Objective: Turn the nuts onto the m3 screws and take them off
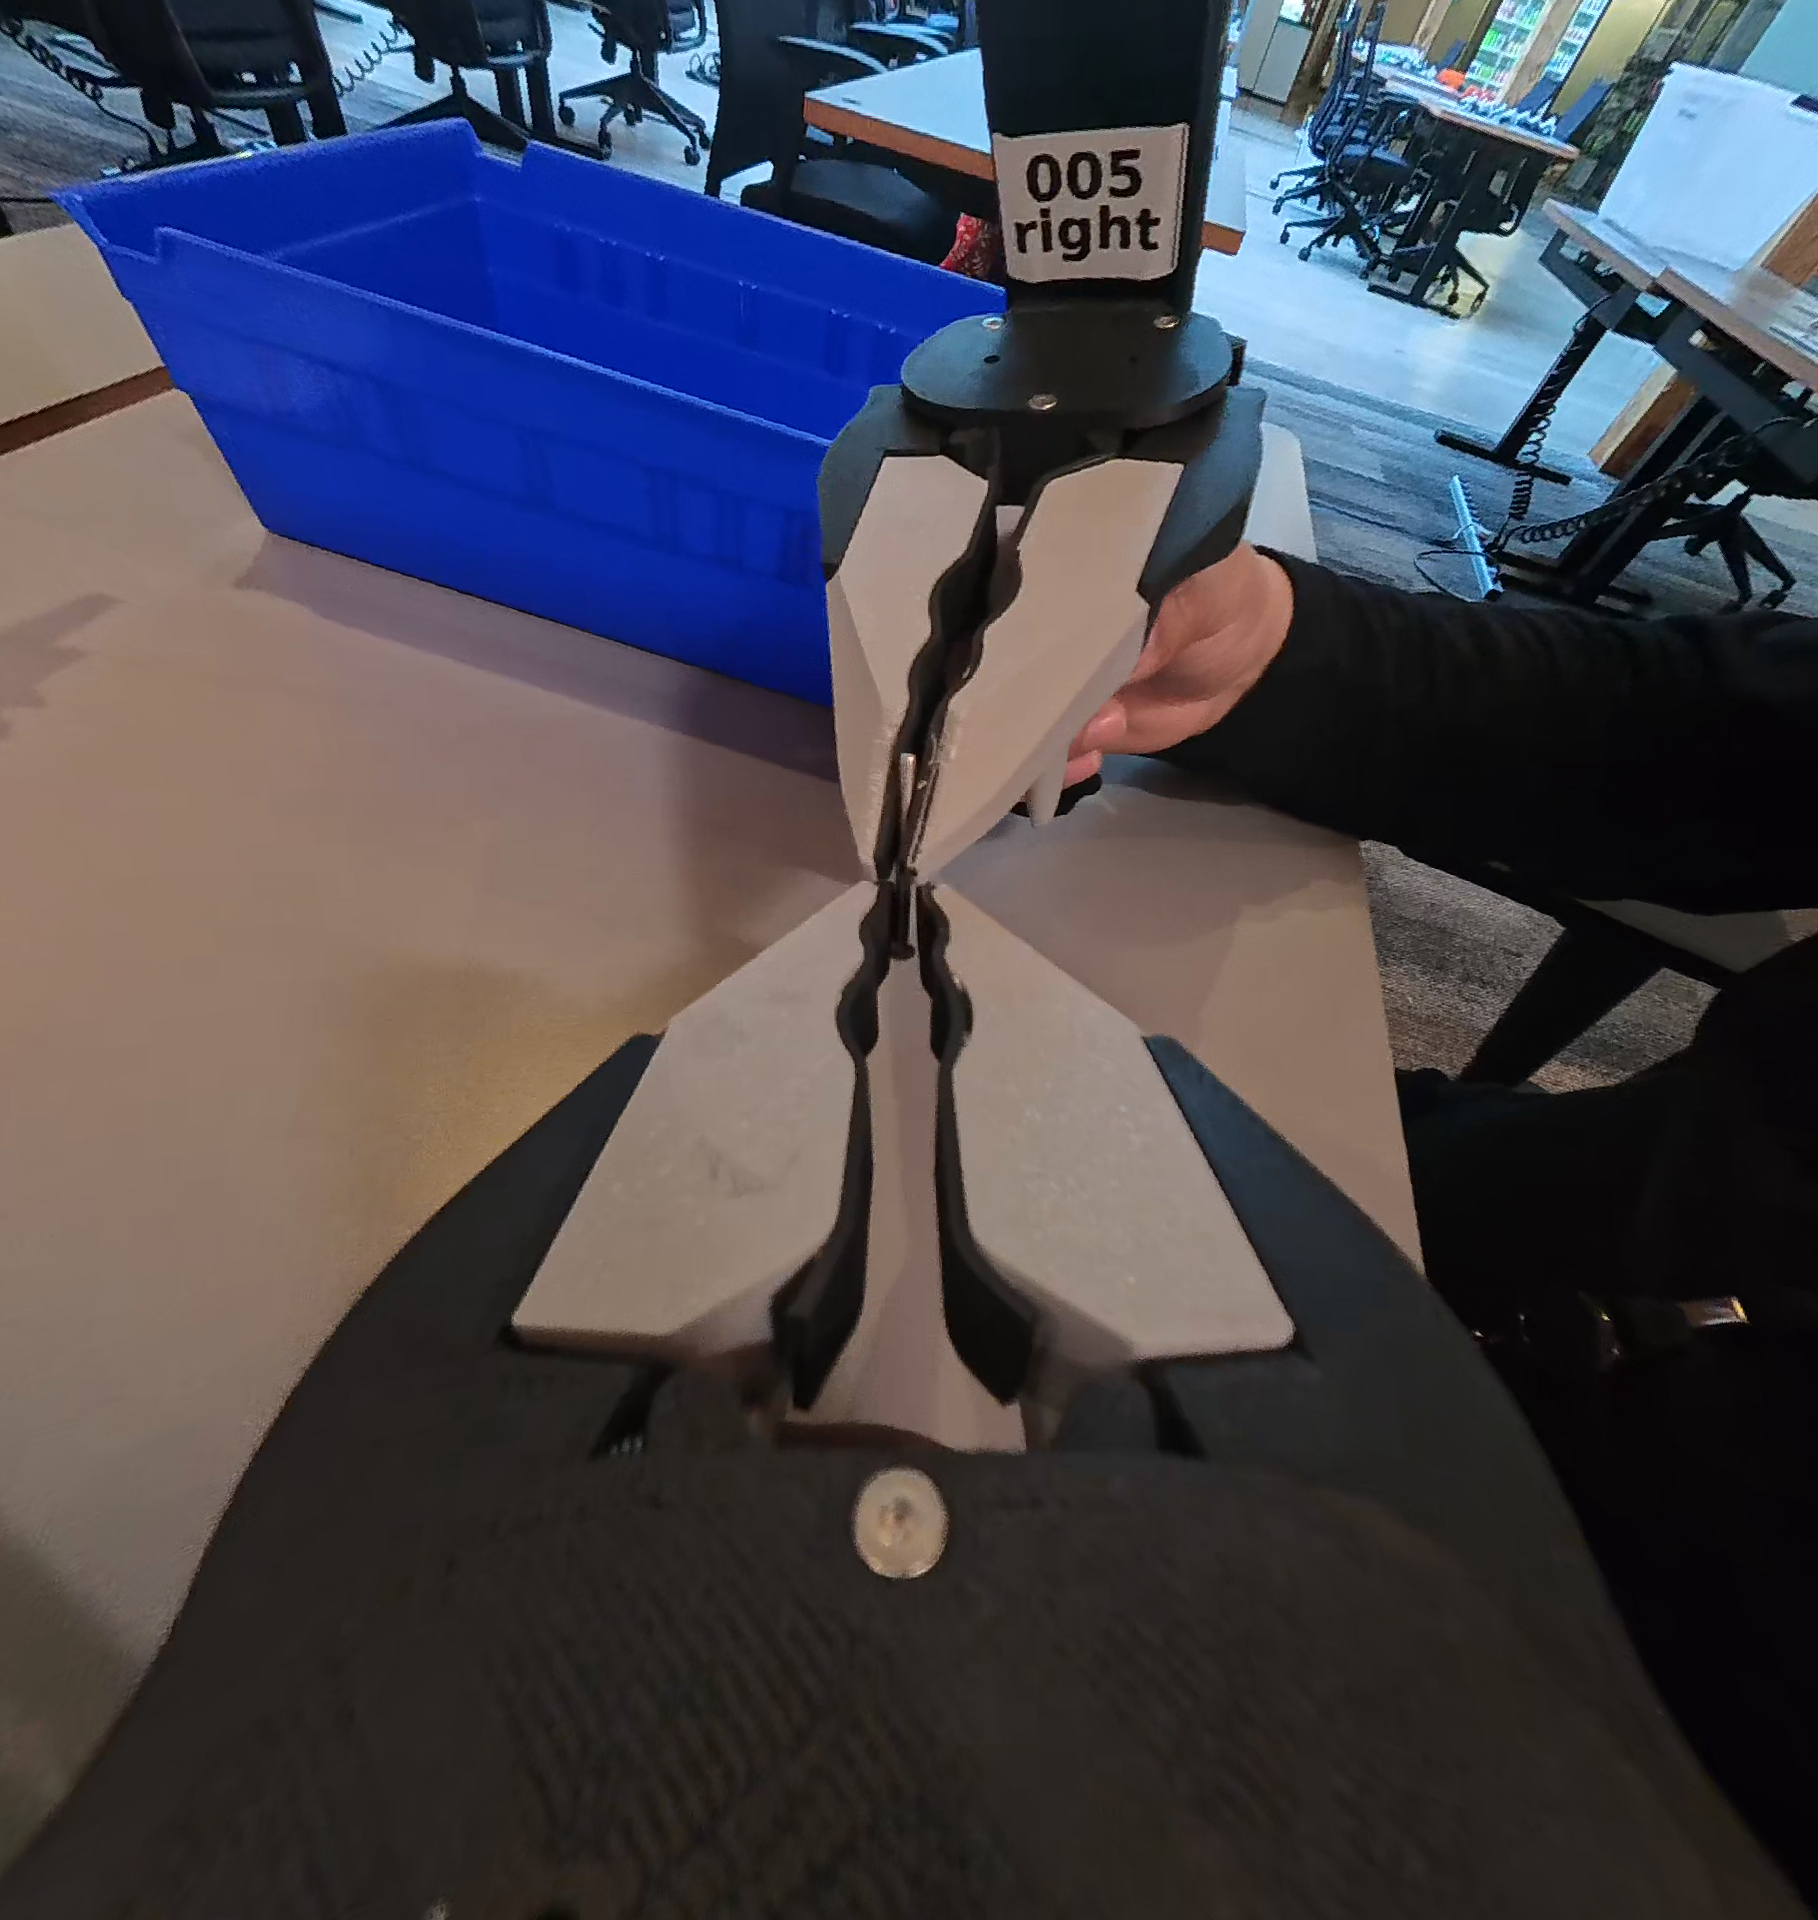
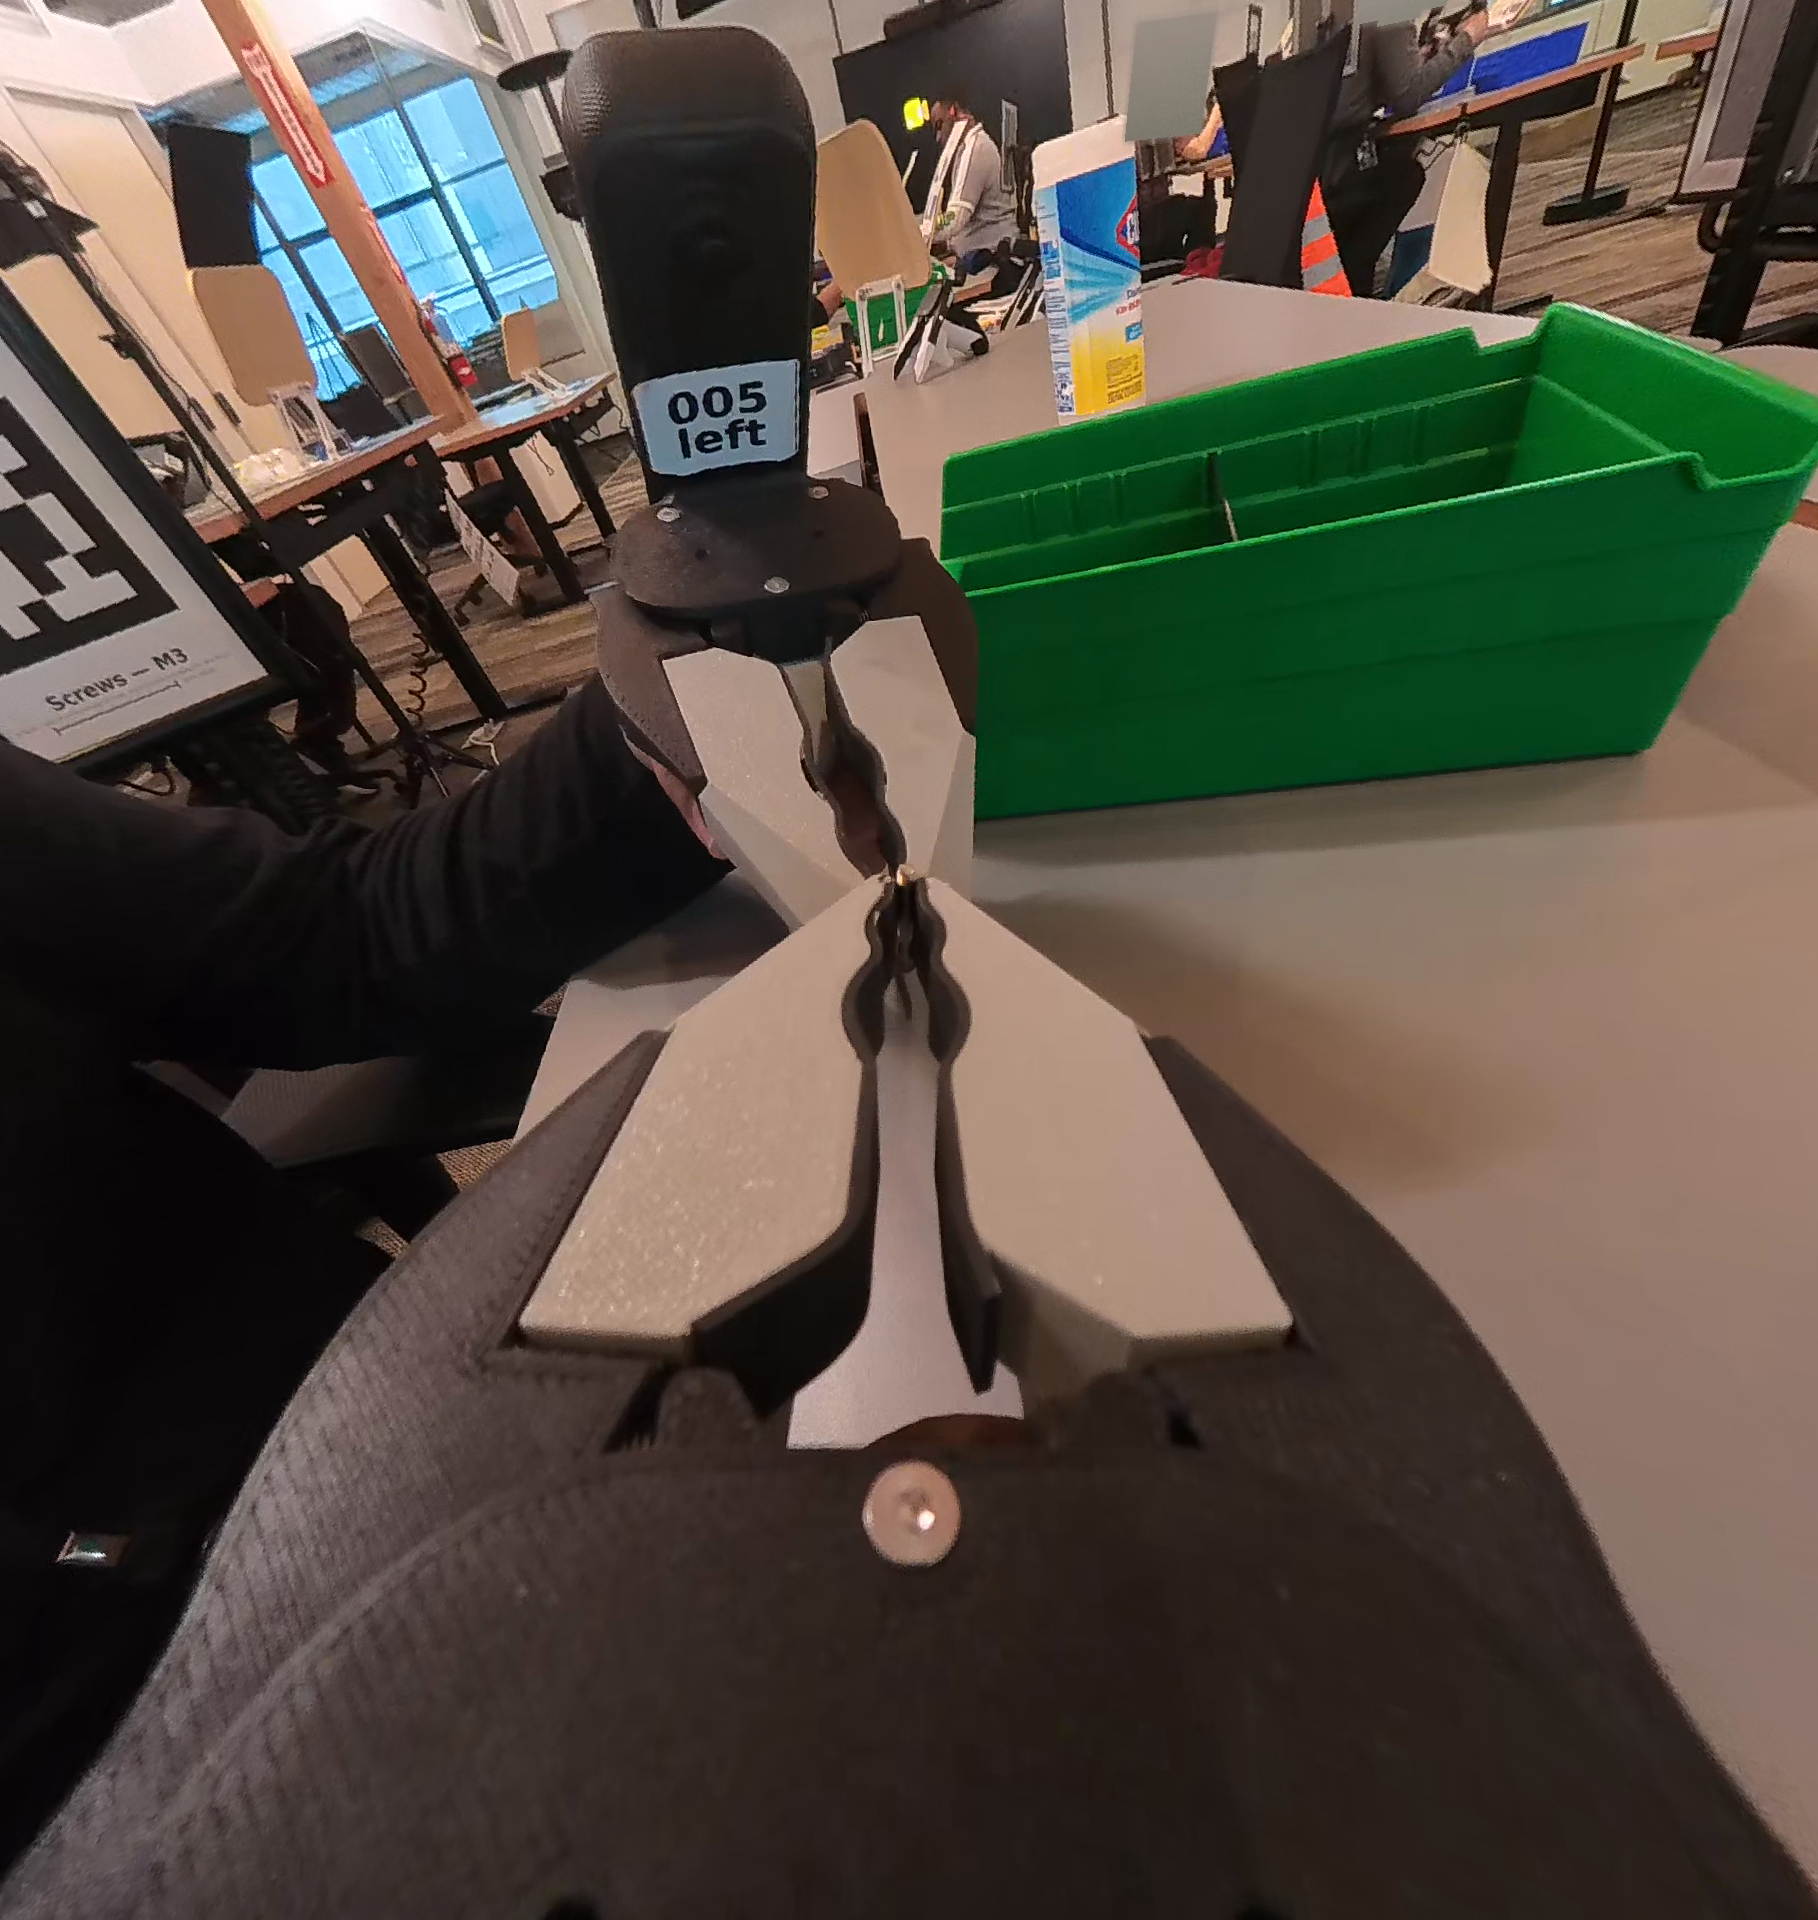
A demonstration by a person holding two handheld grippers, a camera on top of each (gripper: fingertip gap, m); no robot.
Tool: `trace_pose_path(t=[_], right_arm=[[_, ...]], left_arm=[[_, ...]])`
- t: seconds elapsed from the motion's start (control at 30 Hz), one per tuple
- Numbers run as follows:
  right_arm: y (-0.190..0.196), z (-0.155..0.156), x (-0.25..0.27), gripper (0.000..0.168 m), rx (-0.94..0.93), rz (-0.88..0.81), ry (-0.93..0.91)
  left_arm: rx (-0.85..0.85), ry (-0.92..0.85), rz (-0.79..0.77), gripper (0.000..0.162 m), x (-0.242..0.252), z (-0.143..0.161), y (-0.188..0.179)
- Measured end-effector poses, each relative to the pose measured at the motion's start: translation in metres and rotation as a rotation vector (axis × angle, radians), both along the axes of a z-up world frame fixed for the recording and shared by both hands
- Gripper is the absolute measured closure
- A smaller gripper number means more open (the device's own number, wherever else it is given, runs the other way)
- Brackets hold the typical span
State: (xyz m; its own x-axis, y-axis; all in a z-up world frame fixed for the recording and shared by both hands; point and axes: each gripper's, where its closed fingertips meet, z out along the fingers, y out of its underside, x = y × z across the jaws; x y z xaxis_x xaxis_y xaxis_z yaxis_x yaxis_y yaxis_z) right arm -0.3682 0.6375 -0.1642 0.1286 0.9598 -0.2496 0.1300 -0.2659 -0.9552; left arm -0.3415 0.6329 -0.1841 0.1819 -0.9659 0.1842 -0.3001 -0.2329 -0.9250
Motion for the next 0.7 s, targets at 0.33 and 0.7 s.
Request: trace_pose_path(t=[0.33,0.7], right_arm=[[0.001,0.002,-0.001,0.168,-0.013,-0.011,0.019],[0.003,0.015,-0.001,0.168,-0.041,-0.028,0.101]], left_arm=[[-0.029,-0.019,-0.001,0.162,0.0,0.002,0.0],[-0.057,-0.076,0.005,0.162,0.003,0.009,-0.001]])
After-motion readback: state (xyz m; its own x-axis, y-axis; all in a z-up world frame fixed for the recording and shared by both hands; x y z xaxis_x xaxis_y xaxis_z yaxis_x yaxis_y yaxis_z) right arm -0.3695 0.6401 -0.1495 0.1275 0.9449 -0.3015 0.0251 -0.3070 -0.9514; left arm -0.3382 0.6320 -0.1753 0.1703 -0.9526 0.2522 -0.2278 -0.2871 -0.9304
